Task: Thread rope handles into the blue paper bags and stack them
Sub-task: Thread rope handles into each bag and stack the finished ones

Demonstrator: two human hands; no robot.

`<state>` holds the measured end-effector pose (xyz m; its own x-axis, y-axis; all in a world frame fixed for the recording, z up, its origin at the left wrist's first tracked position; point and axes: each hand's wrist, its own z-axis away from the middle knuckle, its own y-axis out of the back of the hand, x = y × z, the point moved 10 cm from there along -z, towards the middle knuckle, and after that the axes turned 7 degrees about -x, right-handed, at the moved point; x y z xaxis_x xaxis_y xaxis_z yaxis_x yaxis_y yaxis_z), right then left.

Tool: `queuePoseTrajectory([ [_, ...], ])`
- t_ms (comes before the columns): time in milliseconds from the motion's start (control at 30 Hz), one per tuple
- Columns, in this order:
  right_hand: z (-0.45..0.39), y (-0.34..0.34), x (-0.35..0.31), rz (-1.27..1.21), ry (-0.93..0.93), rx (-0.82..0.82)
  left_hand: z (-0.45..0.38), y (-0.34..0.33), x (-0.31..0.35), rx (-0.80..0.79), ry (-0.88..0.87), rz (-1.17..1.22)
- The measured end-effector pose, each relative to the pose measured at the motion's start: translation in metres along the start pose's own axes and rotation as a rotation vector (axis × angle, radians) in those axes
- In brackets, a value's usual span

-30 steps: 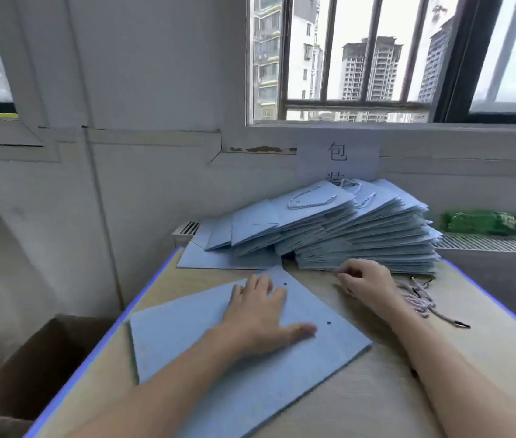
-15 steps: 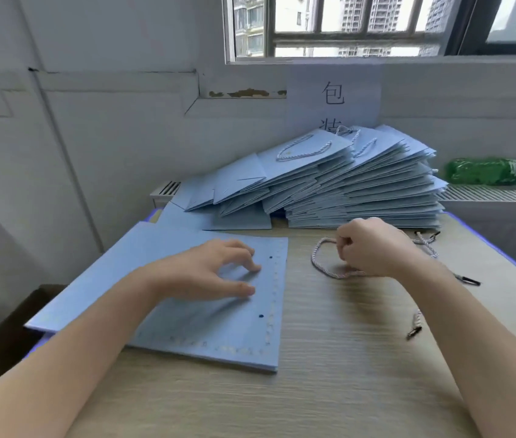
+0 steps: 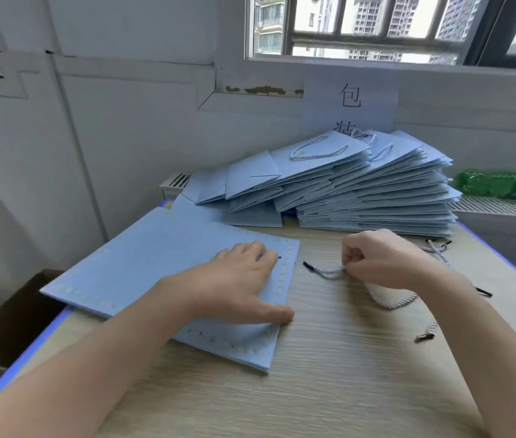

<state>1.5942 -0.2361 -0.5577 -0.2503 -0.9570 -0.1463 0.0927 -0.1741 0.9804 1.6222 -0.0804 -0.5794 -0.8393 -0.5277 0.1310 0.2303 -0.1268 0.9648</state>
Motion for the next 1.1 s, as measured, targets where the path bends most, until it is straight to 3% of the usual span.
queuePoseTrajectory([
  [133,0.001,0.002,-0.015,-0.125,0.056,0.049,0.002,0.003,-0.003,-0.012,-0.012,0.016],
  [367,-0.005,-0.001,-0.034,-0.106,0.182,0.173,0.014,-0.007,-0.020,-0.070,0.120,-0.060],
  [467,0.001,0.009,-0.033,-0.265,0.199,0.224,0.025,-0.019,-0.024,-0.144,0.122,0.017],
  [667,0.021,0.008,-0.089,-0.536,0.438,0.127,0.029,-0.013,-0.028,-0.123,0.123,0.080],
  [1100,0.030,-0.015,-0.138,-0.321,0.618,0.123,0.029,-0.007,-0.023,-0.053,0.065,0.058],
])
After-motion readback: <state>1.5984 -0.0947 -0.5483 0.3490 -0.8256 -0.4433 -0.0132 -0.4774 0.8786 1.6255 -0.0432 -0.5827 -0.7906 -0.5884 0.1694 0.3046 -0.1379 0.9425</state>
